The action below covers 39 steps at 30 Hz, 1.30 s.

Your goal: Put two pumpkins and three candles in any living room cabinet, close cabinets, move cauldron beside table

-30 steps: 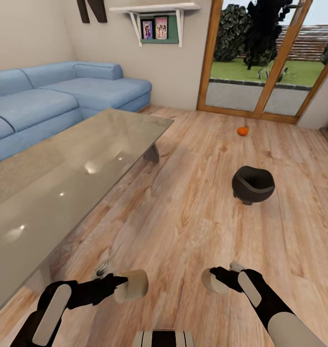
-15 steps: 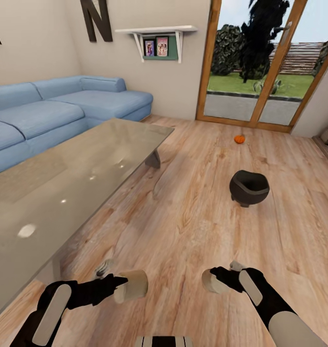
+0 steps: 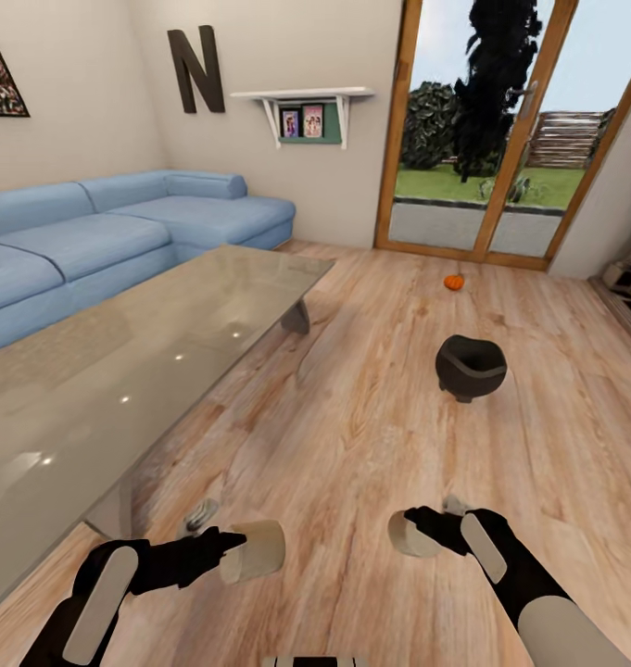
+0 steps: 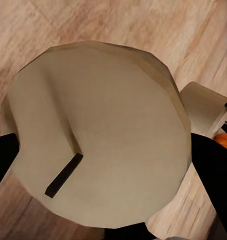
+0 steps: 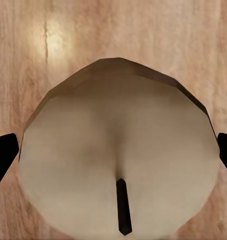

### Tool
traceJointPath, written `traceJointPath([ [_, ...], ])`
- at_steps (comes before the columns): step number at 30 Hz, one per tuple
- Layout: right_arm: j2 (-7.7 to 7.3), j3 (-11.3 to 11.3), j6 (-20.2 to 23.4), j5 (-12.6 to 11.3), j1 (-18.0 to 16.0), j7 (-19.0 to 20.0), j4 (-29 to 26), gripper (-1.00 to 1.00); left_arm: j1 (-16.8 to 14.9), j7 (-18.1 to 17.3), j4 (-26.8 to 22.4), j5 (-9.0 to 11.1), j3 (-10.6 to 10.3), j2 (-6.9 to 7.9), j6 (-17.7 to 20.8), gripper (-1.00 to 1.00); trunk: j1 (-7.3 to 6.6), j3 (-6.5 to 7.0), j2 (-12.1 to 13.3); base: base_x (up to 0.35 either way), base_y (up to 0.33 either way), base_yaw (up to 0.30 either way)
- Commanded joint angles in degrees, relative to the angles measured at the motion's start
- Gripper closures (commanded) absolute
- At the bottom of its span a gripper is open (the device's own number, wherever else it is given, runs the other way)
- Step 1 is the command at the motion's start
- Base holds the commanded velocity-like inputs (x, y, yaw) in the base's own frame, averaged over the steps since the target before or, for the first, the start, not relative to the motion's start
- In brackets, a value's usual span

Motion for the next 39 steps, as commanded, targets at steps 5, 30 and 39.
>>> traceJointPath([
  [5, 0.05, -0.07, 0.08, -0.26, 0.01, -0.03, 0.0, 1.0, 0.0, 0.02, 0.29, -0.03, 0.15, -0.01, 0.0, 1.0, -0.13, 1.02, 0.07, -0.002, 0.0, -0.17],
  [30, -0.45, 0.01, -0.1, 0.41, 1.25, -2.56, 0.36, 1.0, -0.01, 4.64, 3.78, -0.82, -3.41, -0.89, -0.44, 1.0, -0.77, 5.74, 0.41, 0.0, 0.0, -0.256],
  [39, -2.2, 0.05, 0.13, 0.36, 1.24, -3.32, 0.19, 1.0, 0.0, 11.31, 3.79, -0.82, -3.58, -1.47, -0.68, 1.0, -2.55, 7.05, 3.63, 0.0, 0.0, -0.258],
])
